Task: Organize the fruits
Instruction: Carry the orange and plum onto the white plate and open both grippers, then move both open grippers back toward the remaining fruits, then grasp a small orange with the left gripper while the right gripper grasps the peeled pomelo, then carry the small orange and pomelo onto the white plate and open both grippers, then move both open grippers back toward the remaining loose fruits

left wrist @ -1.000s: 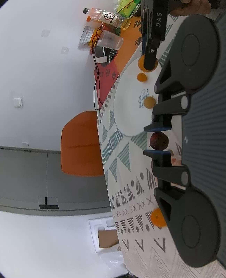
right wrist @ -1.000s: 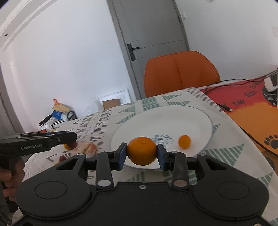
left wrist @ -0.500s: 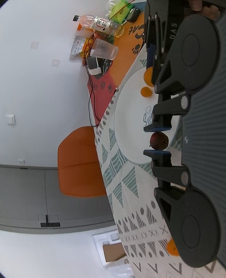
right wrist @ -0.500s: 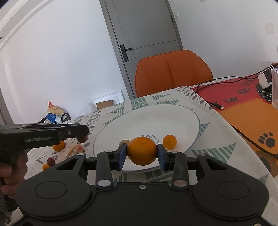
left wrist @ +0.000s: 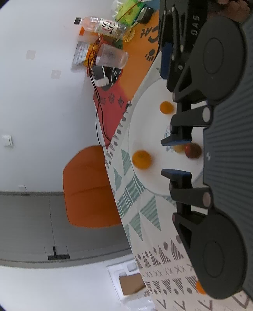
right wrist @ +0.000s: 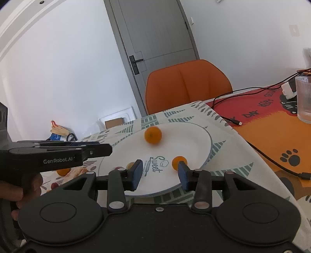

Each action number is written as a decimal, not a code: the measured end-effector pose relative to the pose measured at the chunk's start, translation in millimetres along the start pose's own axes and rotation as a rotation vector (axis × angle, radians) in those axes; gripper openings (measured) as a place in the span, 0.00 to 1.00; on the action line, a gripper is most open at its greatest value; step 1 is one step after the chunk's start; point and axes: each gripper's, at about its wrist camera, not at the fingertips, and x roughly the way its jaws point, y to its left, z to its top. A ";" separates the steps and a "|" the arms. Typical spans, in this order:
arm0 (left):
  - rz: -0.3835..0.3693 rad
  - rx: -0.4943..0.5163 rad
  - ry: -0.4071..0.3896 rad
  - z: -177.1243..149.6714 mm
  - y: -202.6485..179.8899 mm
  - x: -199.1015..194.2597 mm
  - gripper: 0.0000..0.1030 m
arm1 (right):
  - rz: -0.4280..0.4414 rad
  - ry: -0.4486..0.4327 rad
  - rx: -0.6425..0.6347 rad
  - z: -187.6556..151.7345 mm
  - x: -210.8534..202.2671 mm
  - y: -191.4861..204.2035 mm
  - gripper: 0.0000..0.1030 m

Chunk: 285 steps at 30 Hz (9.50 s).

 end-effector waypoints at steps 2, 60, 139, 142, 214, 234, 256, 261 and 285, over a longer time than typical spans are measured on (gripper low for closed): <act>0.020 -0.022 0.003 0.4 6.0 -5.2 0.33 | 0.004 -0.005 0.002 0.8 -1.8 1.7 0.48; 0.294 -0.373 -0.109 -48.5 108.6 -180.4 0.94 | 0.192 0.101 -0.104 31.5 -19.7 104.0 0.82; 0.242 -0.435 0.002 -95.4 138.3 -102.7 0.24 | 0.209 0.283 -0.146 -15.6 77.3 123.6 0.51; 0.249 -0.442 0.002 -96.1 141.6 -104.1 0.24 | 0.202 0.285 -0.171 -20.2 81.2 129.0 0.54; 0.018 -0.192 0.003 -5.2 25.2 4.5 0.24 | -0.073 0.045 -0.022 29.4 32.4 -28.3 0.19; -0.005 -0.193 0.009 3.2 18.8 19.2 0.28 | -0.096 0.038 0.034 28.4 26.1 -38.3 0.35; 0.168 -0.237 -0.077 -14.7 63.0 -60.5 0.92 | -0.019 0.059 0.016 20.8 17.5 6.6 0.88; 0.204 -0.280 -0.081 -23.3 78.2 -79.0 0.96 | 0.011 0.051 -0.010 19.5 13.4 23.8 1.00; 0.290 -0.373 -0.075 -69.4 121.2 -132.0 0.98 | 0.154 0.144 -0.146 2.8 18.3 98.4 1.00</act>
